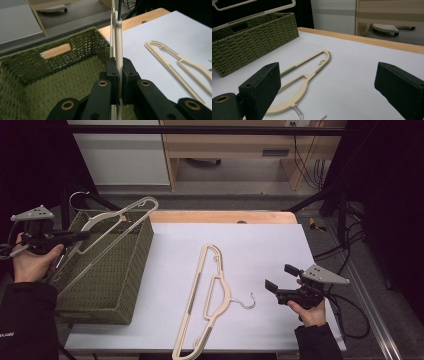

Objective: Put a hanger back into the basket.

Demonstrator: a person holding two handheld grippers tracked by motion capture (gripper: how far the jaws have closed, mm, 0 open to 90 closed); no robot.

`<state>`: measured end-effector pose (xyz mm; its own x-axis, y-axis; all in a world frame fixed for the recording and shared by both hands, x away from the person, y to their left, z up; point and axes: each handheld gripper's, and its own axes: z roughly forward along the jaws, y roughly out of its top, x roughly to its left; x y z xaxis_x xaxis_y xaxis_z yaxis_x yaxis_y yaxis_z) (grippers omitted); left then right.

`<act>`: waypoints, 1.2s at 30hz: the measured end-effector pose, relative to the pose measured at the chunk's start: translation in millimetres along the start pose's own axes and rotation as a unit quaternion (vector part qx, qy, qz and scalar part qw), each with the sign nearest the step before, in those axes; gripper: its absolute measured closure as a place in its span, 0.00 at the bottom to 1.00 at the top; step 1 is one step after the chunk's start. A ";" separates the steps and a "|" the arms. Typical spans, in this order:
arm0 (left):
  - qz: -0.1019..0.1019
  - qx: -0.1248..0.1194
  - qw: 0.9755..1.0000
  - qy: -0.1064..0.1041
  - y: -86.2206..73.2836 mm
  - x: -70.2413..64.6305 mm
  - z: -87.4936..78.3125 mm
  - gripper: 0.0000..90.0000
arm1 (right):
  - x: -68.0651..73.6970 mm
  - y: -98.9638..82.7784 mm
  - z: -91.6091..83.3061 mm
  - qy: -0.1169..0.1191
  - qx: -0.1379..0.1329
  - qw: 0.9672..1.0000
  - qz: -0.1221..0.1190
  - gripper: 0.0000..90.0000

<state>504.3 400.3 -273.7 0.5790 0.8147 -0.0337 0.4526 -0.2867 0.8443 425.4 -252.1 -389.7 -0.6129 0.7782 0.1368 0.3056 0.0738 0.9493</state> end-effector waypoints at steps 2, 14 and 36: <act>-0.001 0.005 1.000 0.005 -7.8 8.2 -0.5 0.95 | -0.1 0.0 -0.1 0.000 0.000 1.000 -0.001 0.08; -0.008 0.004 1.000 0.015 -28.1 26.3 -6.4 0.95 | 0.1 -0.7 1.4 -0.003 0.003 1.000 -0.003 0.08; -0.050 0.062 0.996 0.031 -73.0 31.3 45.1 0.94 | 0.9 -1.7 2.4 0.000 0.009 1.000 -0.003 0.08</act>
<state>519.9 424.1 -360.5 0.4852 0.8708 -0.0789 0.5895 -0.2591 0.7651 426.1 -250.0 -391.9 -0.6149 0.7776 0.1317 0.3149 0.0890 0.9449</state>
